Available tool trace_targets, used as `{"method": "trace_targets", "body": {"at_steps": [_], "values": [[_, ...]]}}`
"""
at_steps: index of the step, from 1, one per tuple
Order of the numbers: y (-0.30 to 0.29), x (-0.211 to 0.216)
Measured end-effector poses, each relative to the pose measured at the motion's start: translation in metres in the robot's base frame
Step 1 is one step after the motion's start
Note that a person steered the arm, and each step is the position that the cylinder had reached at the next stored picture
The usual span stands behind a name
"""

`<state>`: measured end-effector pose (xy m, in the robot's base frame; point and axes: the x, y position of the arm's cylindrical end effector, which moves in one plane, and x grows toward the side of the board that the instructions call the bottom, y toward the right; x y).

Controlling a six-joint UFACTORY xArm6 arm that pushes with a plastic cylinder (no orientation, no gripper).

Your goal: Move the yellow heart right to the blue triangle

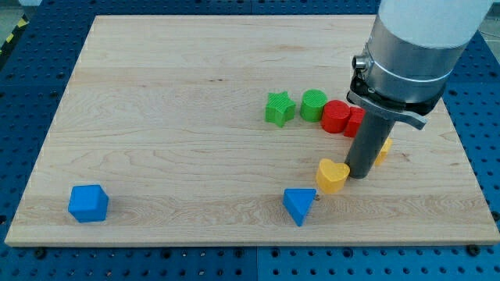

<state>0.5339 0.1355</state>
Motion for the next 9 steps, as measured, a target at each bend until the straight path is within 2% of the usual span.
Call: {"method": "trace_targets", "body": {"at_steps": [2, 4, 9], "values": [[-0.007, 0.000], [-0.028, -0.025], [-0.056, -0.008]]}}
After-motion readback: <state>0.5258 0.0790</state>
